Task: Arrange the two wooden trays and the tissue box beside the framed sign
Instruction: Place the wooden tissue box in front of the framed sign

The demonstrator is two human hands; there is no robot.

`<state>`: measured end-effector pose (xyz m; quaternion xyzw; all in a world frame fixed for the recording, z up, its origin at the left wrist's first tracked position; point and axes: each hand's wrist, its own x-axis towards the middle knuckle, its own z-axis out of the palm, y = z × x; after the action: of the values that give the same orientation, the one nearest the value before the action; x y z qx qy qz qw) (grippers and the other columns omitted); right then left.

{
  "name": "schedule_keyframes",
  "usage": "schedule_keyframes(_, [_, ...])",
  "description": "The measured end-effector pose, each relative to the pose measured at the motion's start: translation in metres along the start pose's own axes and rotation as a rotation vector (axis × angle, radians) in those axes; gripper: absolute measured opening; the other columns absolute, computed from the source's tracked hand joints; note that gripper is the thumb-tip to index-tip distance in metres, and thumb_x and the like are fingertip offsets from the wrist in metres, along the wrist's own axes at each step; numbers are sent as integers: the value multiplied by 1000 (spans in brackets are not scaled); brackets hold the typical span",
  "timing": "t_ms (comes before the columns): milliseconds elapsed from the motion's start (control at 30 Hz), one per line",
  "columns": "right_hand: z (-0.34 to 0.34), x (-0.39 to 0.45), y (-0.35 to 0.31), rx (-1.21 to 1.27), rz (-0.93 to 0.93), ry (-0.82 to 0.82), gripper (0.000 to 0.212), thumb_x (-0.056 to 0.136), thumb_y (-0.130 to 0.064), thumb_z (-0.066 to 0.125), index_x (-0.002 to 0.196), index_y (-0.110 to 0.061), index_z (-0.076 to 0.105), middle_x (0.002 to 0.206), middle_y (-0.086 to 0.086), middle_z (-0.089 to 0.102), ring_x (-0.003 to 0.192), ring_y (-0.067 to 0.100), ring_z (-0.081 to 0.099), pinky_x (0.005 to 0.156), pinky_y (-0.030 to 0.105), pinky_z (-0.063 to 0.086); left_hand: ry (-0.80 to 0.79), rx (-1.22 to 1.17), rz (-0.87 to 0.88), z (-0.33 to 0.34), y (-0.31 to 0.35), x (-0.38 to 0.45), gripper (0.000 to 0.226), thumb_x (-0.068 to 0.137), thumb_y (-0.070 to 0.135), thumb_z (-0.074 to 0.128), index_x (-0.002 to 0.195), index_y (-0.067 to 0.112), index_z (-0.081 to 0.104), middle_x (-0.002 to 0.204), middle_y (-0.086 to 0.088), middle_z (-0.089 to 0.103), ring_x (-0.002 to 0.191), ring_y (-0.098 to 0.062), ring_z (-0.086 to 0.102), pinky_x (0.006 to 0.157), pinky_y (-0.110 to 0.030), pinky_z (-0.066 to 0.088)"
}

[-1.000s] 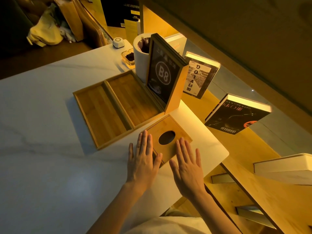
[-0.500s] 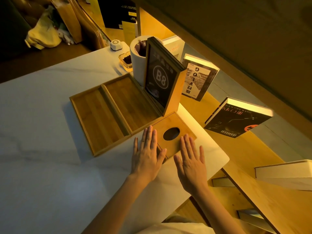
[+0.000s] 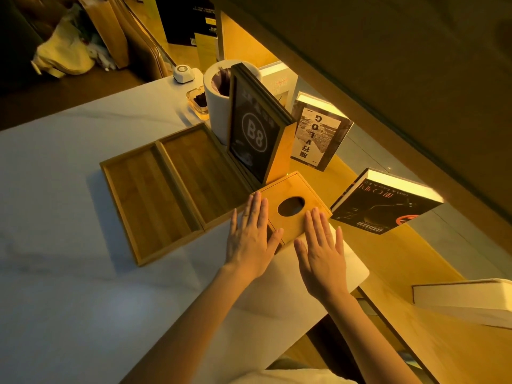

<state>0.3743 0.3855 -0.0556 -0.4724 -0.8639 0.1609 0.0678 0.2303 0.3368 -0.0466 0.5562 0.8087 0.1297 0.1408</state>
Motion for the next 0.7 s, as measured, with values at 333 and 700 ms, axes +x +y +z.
schedule_keyframes(333, [-2, 9, 8, -33, -7, 21, 59, 89, -53, 6, 140, -26, -6, 151, -7, -6, 139, 15, -13, 112, 37, -17, 18, -12, -16, 3, 7, 10, 68, 76, 64, -5, 128, 25, -24, 142, 2, -23, 141, -18, -11, 109, -39, -9])
schedule_keyframes(700, [-3, 13, 12, -43, -37, 40, 61, 90, -52, 10, 141, -21, -2, 150, -6, -1, 140, 17, -5, 111, 44, -9, -7, 10, -31, 2, 9, 13, 72, 82, 57, 10, 139, 19, -14, 154, -3, -11, 137, -15, -15, 109, -38, -8])
